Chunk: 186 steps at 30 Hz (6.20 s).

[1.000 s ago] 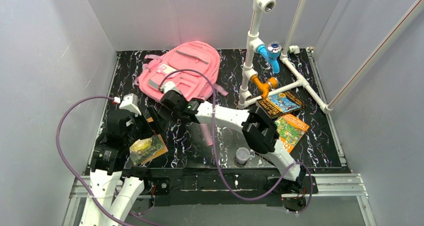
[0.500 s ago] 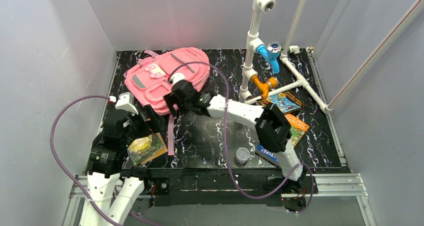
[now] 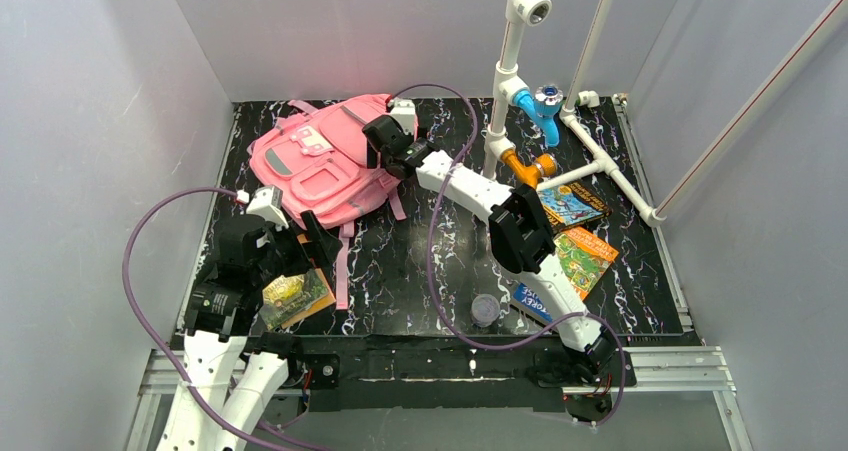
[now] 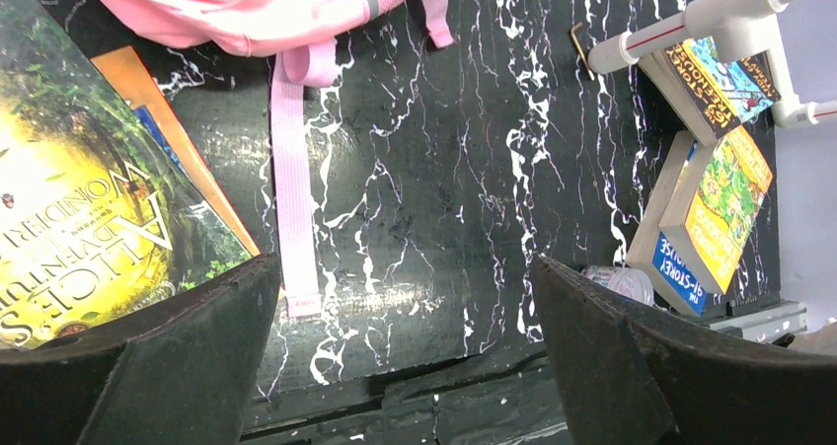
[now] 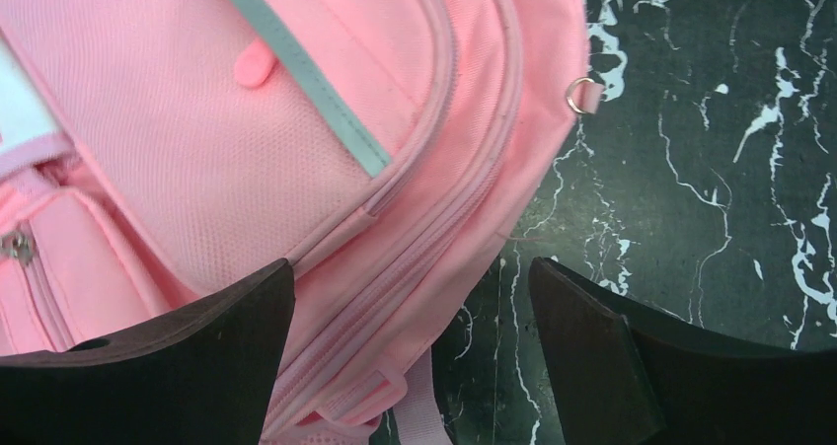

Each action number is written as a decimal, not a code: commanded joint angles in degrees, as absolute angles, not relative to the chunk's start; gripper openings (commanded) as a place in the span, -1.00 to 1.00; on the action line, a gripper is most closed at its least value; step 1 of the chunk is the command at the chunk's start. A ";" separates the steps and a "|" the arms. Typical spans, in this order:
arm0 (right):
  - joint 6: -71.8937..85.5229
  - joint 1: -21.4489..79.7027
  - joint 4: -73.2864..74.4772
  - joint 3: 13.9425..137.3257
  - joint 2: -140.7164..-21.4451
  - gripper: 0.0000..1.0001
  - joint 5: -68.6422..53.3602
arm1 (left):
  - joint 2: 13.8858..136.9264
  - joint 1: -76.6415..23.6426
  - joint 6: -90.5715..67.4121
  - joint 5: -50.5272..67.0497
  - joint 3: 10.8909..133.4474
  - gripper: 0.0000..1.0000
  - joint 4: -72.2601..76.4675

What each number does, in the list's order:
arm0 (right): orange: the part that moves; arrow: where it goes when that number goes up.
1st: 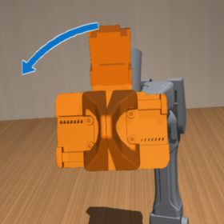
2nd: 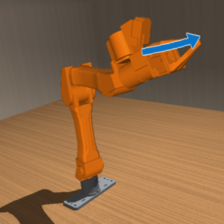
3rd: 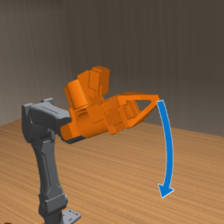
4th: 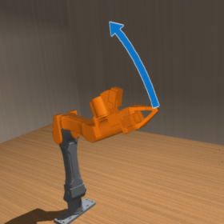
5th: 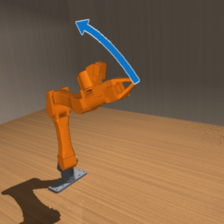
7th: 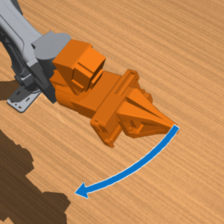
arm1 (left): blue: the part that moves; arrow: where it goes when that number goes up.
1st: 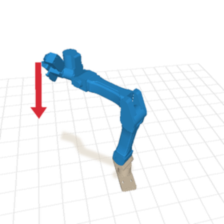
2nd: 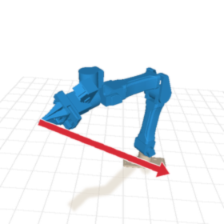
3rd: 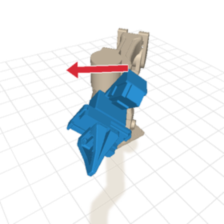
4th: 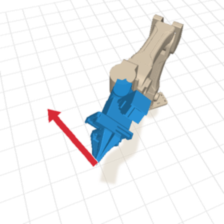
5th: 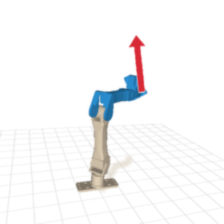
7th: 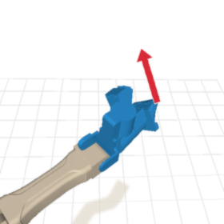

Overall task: Pack the student bag
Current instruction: Pick up the student bag at the center of the board, then place the student bag at the center of the board, then unzip the student bag at the center of the board.

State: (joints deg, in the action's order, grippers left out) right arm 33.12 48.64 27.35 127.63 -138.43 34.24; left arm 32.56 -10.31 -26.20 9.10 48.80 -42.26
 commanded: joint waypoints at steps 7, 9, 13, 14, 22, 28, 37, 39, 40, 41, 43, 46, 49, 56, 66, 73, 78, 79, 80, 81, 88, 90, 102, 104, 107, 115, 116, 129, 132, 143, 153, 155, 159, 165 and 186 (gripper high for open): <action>34.50 47.12 21.70 124.63 -138.16 0.48 38.24 | 34.07 -10.46 -25.80 11.60 47.78 0.99 -40.33; 34.03 47.20 18.50 122.43 -137.83 0.61 36.80 | 34.39 -10.49 -25.77 11.75 47.45 0.99 -39.98; 34.54 47.04 16.41 122.68 -140.00 0.88 34.74 | 34.71 -10.47 -26.00 12.19 46.94 0.99 -39.49; 35.27 47.02 16.83 123.38 -140.88 0.86 34.31 | 34.72 -10.46 -26.09 12.28 46.93 0.99 -39.47; 32.90 47.05 5.32 118.51 -139.99 -0.01 27.27 | 35.61 -10.49 -26.20 13.02 47.86 0.99 -39.38; 27.50 47.48 0.53 116.74 -132.54 -0.86 27.58 | 37.16 -10.47 -26.75 13.63 48.10 0.99 -39.00; 7.92 53.66 -8.24 109.40 -116.53 -0.97 29.24 | 42.54 -10.47 -30.55 16.47 50.03 0.99 -35.40; 3.11 55.93 -11.73 104.14 -112.89 -0.97 31.37 | 43.81 -10.46 -31.99 16.75 52.40 0.99 -34.50; 1.28 56.96 -13.40 102.17 -111.32 -0.97 32.31 | 44.83 -10.46 -32.95 16.66 54.04 0.99 -34.18; 0.32 57.82 -14.90 100.02 -109.79 -0.97 33.30 | 46.01 -10.40 -33.89 15.91 55.88 0.99 -34.22; -3.81 59.22 -17.95 96.49 -107.17 -0.97 34.31 | 48.29 -10.17 -35.95 13.42 60.30 0.99 -35.45; -8.35 61.16 -20.74 92.08 -103.90 -0.97 34.20 | 50.39 -8.96 -38.90 7.84 66.49 0.99 -37.36; -12.33 63.34 -23.32 88.34 -101.21 -0.97 33.50 | 53.03 -7.42 -40.16 6.34 72.47 0.99 -36.46; -19.05 67.35 -28.37 81.49 -97.46 -0.97 34.42 | 61.46 -5.01 -42.95 5.64 83.11 0.99 -34.72; -29.43 73.34 -32.41 77.60 -96.45 -0.97 38.98 | 83.95 -6.16 -30.68 14.89 102.07 0.99 -31.31; -37.49 76.97 -35.30 76.97 -98.61 -0.97 42.73 | 91.24 -12.15 -19.42 7.65 107.68 0.99 -31.90; -40.11 78.64 -36.20 76.37 -99.69 -0.97 43.77 | 92.99 -15.70 -16.05 6.01 108.29 0.99 -30.41; -40.67 78.92 -36.53 76.15 -99.93 -0.97 44.06 | 93.01 -15.94 -15.94 6.74 107.91 0.99 -29.88; -41.35 79.19 -36.83 76.01 -100.05 -0.97 44.41 | 92.99 -16.18 -15.91 7.03 107.24 0.99 -29.21; -41.84 79.38 -37.29 75.69 -100.10 -0.97 44.85 | 93.05 -16.25 -15.61 7.23 106.67 0.99 -28.89; -41.10 79.72 -37.89 73.83 -98.59 -0.97 46.16 | 91.57 -16.26 -13.73 3.45 102.11 -0.37 -29.42; -39.77 79.72 -37.97 73.15 -98.00 -0.97 46.70 | 91.33 -16.25 -12.62 4.70 101.86 -0.88 -29.24; 2.30 79.72 8.58 73.75 -75.27 0.97 37.16 | 87.09 -16.25 5.05 16.32 102.07 -1.00 -15.90; 6.99 79.72 14.76 74.66 -73.11 0.97 37.53 | 87.40 -16.25 8.12 21.09 102.84 -1.00 -14.25; 12.71 79.63 22.28 77.14 -71.97 0.97 39.96 | 87.50 -16.75 12.19 26.46 103.61 -1.00 -12.06; 17.27 79.63 24.14 77.17 -71.72 0.93 39.29 | 78.98 -21.36 31.02 31.81 92.49 -1.00 -10.59; 17.61 79.63 24.09 77.21 -71.94 0.92 39.42 | 76.82 -21.42 31.53 33.22 89.23 -1.00 -10.01; 25.49 79.23 20.09 72.12 -70.12 0.70 40.98 | 38.72 -24.01 31.01 24.63 43.62 -1.00 -11.60; 26.75 78.78 18.99 70.60 -71.56 0.70 40.24 | 32.52 -24.26 26.78 15.34 37.29 -1.00 -9.63; 36.37 73.26 11.67 68.31 -80.75 0.72 23.80 | 16.77 -24.97 22.98 4.19 31.21 -0.76 -19.37; 37.69 68.86 17.16 69.67 -83.22 0.78 24.71 | 16.97 -24.96 11.94 10.65 41.96 0.49 -30.07; 36.87 68.21 17.79 68.83 -82.50 0.76 26.88 | 23.11 -25.01 0.49 5.27 44.95 0.38 -27.88; 34.89 67.64 22.05 68.51 -82.52 0.67 31.25 | 41.11 -24.97 -18.40 -3.19 51.58 0.33 -30.71; 34.70 67.09 23.16 65.17 -80.51 0.63 30.50 | 70.64 -25.26 -23.40 -7.45 63.98 0.23 -36.96; 36.58 66.80 20.05 59.11 -77.40 0.63 30.03 | 102.91 -33.55 -24.24 -26.96 73.60 -0.13 -43.95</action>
